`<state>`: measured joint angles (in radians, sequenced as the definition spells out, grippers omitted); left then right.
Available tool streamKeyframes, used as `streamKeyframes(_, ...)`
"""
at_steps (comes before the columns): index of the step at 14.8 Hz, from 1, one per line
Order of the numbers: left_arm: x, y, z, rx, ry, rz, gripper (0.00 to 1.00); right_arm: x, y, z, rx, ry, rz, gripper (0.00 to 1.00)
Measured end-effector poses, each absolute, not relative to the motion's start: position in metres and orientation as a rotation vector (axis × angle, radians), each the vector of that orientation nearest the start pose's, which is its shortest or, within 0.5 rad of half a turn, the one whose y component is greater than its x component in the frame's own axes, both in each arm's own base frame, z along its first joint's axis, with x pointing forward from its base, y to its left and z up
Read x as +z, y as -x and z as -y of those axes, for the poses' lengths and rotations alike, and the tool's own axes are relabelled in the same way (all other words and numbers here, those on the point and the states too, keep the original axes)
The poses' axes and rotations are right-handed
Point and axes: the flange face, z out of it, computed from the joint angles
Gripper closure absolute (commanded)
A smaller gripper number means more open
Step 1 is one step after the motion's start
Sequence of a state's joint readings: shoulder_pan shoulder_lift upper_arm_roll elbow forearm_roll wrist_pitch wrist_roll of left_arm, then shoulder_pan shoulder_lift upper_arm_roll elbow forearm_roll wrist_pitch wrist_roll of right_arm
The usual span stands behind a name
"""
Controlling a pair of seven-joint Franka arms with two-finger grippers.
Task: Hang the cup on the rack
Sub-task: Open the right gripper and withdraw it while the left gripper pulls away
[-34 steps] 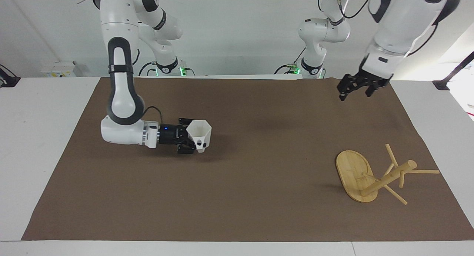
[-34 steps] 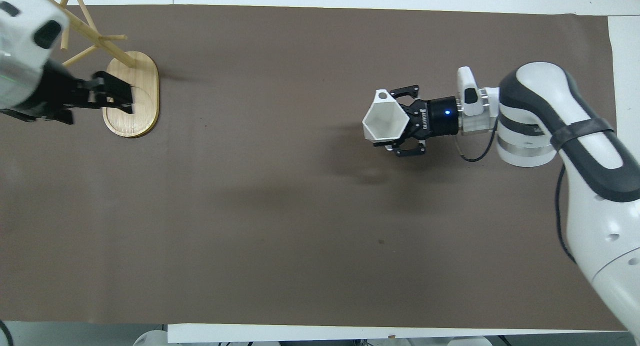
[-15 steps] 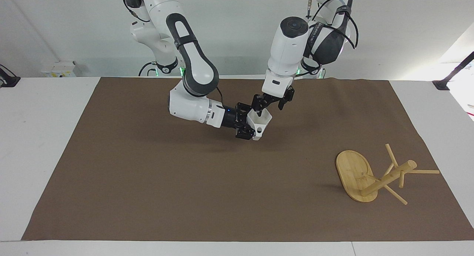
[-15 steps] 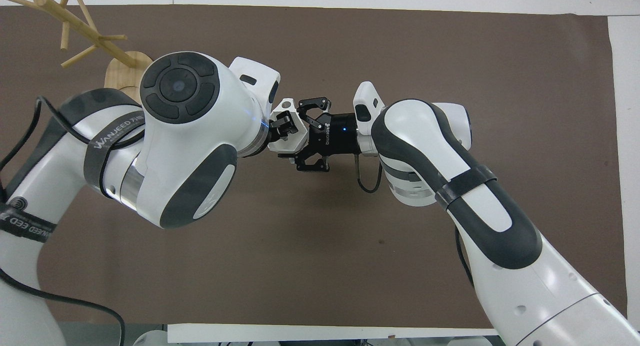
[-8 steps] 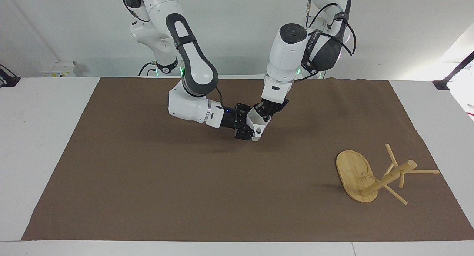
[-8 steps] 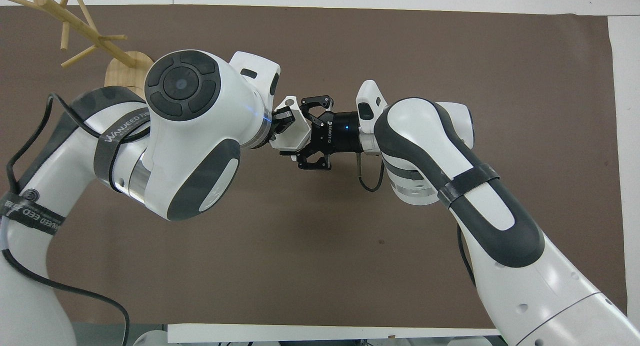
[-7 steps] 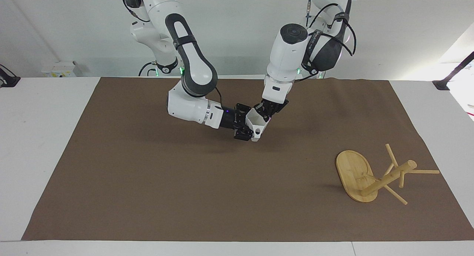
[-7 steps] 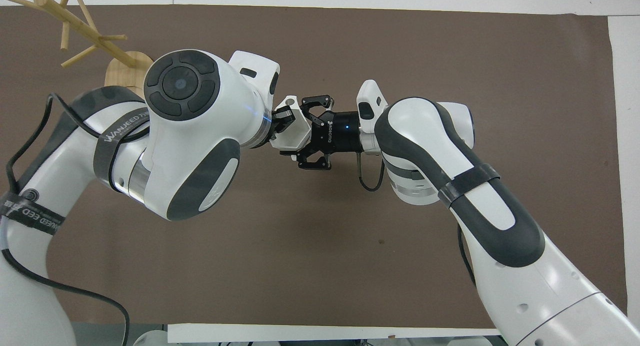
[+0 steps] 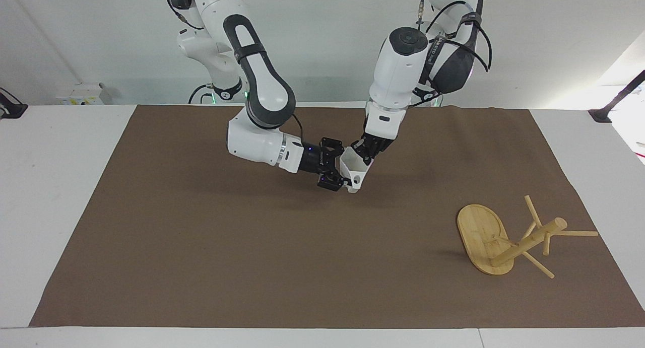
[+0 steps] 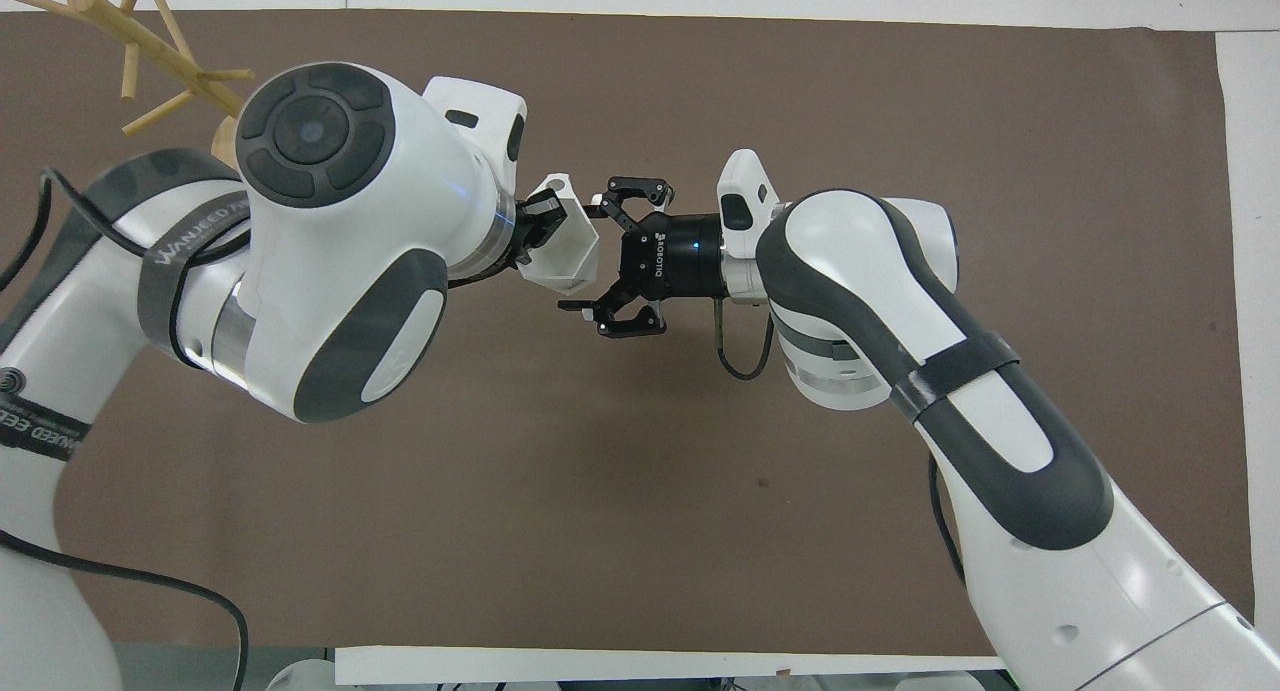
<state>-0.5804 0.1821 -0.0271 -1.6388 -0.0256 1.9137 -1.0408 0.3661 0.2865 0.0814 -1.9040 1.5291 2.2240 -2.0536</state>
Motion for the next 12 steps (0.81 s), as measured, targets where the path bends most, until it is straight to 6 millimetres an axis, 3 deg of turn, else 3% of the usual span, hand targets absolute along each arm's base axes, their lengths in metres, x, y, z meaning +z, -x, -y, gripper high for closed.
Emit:
streamKeyframes(2,0.515,-0.529,0.34,-0.089,3.118,0.782,1.0,0.389,-0.568,-0.271,-1.069,1.578,1.37,0.0)
streamKeyframes(4,0.516,-0.543,0.32,-0.126,3.108,0.844,1.0,0.389,-0.579,-0.219,-1.048,1.585,1.396,0.0)
streamKeyframes(6,0.513,-0.562,0.301,-0.238,3.136,0.917,1.0,0.386,-0.593,-0.143,-1.004,1.624,1.438,0.0)
streamKeyframes(8,0.497,-0.575,0.284,-0.364,3.17,0.984,1.0,0.386,-0.599,-0.064,-0.926,1.734,1.443,0.0)
streamKeyframes(10,0.473,-0.573,0.273,-0.536,3.224,1.022,1.0,0.397,-0.598,-0.009,-0.792,1.896,1.461,0.0)
streamKeyframes(12,0.451,-0.555,0.257,-0.655,3.252,1.051,1.0,0.416,-0.598,0.018,-0.621,2.063,1.498,0.0)
